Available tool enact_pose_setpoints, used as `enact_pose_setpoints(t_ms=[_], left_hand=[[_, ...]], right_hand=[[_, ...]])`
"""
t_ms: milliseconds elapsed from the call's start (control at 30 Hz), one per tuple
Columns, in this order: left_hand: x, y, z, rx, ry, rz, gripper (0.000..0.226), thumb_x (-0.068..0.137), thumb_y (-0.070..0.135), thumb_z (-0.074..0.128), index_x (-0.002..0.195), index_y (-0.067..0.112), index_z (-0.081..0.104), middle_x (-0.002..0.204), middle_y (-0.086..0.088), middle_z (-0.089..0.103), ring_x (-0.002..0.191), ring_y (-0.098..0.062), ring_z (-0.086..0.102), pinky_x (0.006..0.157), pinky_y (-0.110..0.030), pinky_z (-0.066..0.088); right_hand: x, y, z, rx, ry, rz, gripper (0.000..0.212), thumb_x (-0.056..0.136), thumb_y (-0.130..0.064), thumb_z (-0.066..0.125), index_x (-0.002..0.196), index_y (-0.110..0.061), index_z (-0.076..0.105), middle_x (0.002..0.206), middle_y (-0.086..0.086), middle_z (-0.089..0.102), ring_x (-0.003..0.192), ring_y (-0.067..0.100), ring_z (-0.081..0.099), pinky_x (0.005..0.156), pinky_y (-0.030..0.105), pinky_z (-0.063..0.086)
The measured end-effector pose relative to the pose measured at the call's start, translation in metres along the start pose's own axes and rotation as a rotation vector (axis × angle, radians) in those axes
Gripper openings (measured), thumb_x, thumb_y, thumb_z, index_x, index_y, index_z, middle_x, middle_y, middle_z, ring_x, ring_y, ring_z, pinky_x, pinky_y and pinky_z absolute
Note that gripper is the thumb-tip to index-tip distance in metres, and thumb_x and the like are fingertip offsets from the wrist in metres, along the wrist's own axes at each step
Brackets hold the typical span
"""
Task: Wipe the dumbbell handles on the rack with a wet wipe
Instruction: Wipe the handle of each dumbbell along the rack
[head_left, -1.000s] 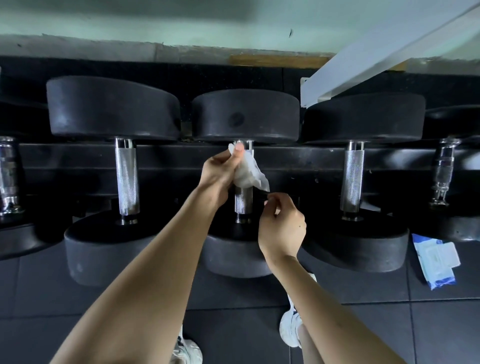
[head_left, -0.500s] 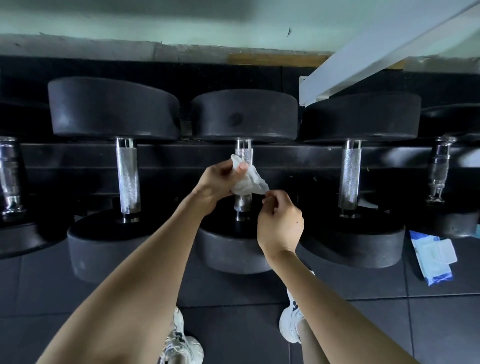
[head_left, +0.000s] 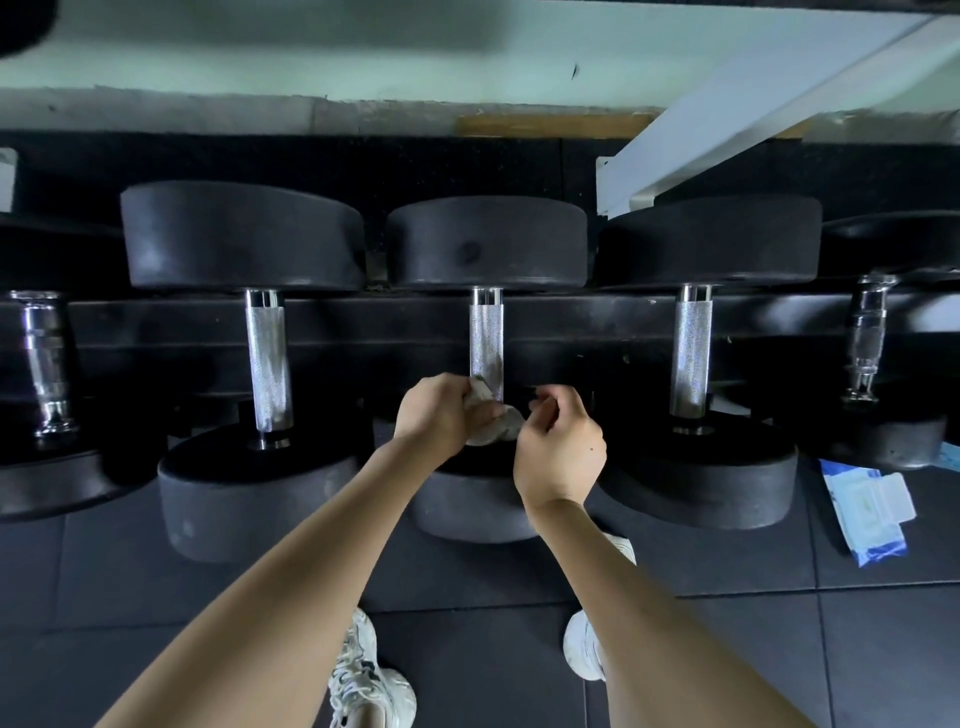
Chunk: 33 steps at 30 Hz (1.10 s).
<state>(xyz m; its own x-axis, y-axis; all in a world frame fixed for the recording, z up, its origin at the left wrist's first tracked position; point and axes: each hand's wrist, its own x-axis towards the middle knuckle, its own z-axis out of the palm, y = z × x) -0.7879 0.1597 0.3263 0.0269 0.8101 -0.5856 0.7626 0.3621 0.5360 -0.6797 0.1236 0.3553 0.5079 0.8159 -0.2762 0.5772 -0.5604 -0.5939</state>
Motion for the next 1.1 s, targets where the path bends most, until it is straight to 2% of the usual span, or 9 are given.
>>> enact_pose_setpoints(t_ms=[133, 267, 433, 533, 600, 700, 867, 967, 1100], left_hand=[[0.004, -0.001, 0.005, -0.394, 0.041, -0.077, 0.029, 0.078, 0.027, 0.076, 0.056, 0.020, 0.058, 0.055, 0.005, 0.054, 0.054, -0.003, 0.050, 0.054, -0.022, 0.039], [0.011, -0.006, 0.002, -0.771, -0.074, -0.094, 0.016, 0.085, 0.019, 0.068, 0.073, 0.010, 0.066, 0.074, -0.007, 0.065, 0.074, -0.016, 0.059, 0.067, -0.024, 0.048], [0.022, -0.016, -0.007, -0.848, -0.444, -0.207, 0.029, 0.092, 0.029, 0.056, 0.101, 0.003, 0.063, 0.100, -0.012, 0.069, 0.092, -0.022, 0.066, 0.082, -0.025, 0.053], [0.025, -0.016, -0.012, -0.798, -0.519, -0.224, 0.033, 0.092, 0.033, 0.055, 0.106, 0.003, 0.062, 0.101, -0.011, 0.069, 0.094, -0.021, 0.066, 0.082, -0.026, 0.054], [0.021, -0.011, -0.010, -0.789, -0.415, -0.214, 0.025, 0.090, 0.028, 0.059, 0.094, 0.004, 0.064, 0.089, -0.008, 0.068, 0.082, -0.018, 0.065, 0.073, -0.022, 0.054], [0.011, 0.000, 0.003, -0.699, -0.114, -0.216, 0.025, 0.086, 0.026, 0.068, 0.076, 0.004, 0.065, 0.072, -0.007, 0.064, 0.067, -0.016, 0.059, 0.060, -0.022, 0.048], [-0.006, 0.020, 0.010, -0.192, 0.224, -0.216, 0.031, 0.082, 0.031, 0.071, 0.065, 0.008, 0.060, 0.064, -0.005, 0.056, 0.063, -0.015, 0.050, 0.055, -0.026, 0.030], [-0.011, 0.024, 0.011, -0.377, 0.206, -0.209, 0.020, 0.079, 0.025, 0.074, 0.067, 0.011, 0.068, 0.070, -0.002, 0.067, 0.068, -0.012, 0.058, 0.059, -0.023, 0.041], [0.003, 0.024, -0.007, -0.816, 0.314, -0.277, 0.028, 0.088, 0.032, 0.064, 0.069, 0.012, 0.068, 0.073, 0.000, 0.067, 0.074, -0.012, 0.061, 0.070, -0.026, 0.048]], right_hand=[[0.000, 0.003, 0.000, 0.001, 0.002, -0.023, 0.022, 0.086, -0.005, 0.049, 0.095, -0.012, 0.068, 0.081, 0.007, 0.072, 0.075, 0.031, 0.065, 0.064, 0.035, 0.049], [0.002, 0.006, 0.001, 0.000, 0.007, -0.022, 0.023, 0.087, -0.004, 0.049, 0.097, -0.013, 0.068, 0.081, 0.006, 0.072, 0.075, 0.028, 0.065, 0.063, 0.029, 0.042], [0.003, 0.006, 0.001, -0.003, -0.006, -0.022, 0.023, 0.088, -0.006, 0.048, 0.097, -0.014, 0.068, 0.082, 0.005, 0.072, 0.077, 0.028, 0.065, 0.064, 0.030, 0.043], [0.003, 0.006, 0.001, -0.009, -0.005, -0.028, 0.022, 0.089, -0.006, 0.049, 0.097, -0.013, 0.068, 0.082, 0.006, 0.072, 0.076, 0.028, 0.064, 0.063, 0.028, 0.039], [0.003, 0.005, 0.000, -0.011, -0.015, -0.029, 0.022, 0.089, -0.006, 0.049, 0.098, -0.013, 0.068, 0.083, 0.006, 0.072, 0.077, 0.028, 0.064, 0.064, 0.029, 0.041], [0.003, 0.006, 0.000, -0.001, -0.013, -0.015, 0.023, 0.088, -0.006, 0.048, 0.097, -0.013, 0.068, 0.084, 0.006, 0.072, 0.079, 0.029, 0.065, 0.067, 0.032, 0.046], [0.002, 0.005, 0.000, 0.007, -0.007, -0.016, 0.022, 0.088, -0.006, 0.049, 0.098, -0.012, 0.067, 0.085, 0.007, 0.072, 0.079, 0.030, 0.065, 0.067, 0.034, 0.045], [0.002, 0.006, 0.001, 0.012, 0.005, -0.023, 0.021, 0.088, -0.005, 0.050, 0.096, -0.011, 0.068, 0.082, 0.009, 0.072, 0.076, 0.033, 0.064, 0.064, 0.035, 0.046], [0.003, 0.008, 0.003, 0.028, 0.026, -0.017, 0.022, 0.086, -0.003, 0.050, 0.093, -0.012, 0.069, 0.076, 0.010, 0.072, 0.071, 0.036, 0.064, 0.060, 0.035, 0.045]])
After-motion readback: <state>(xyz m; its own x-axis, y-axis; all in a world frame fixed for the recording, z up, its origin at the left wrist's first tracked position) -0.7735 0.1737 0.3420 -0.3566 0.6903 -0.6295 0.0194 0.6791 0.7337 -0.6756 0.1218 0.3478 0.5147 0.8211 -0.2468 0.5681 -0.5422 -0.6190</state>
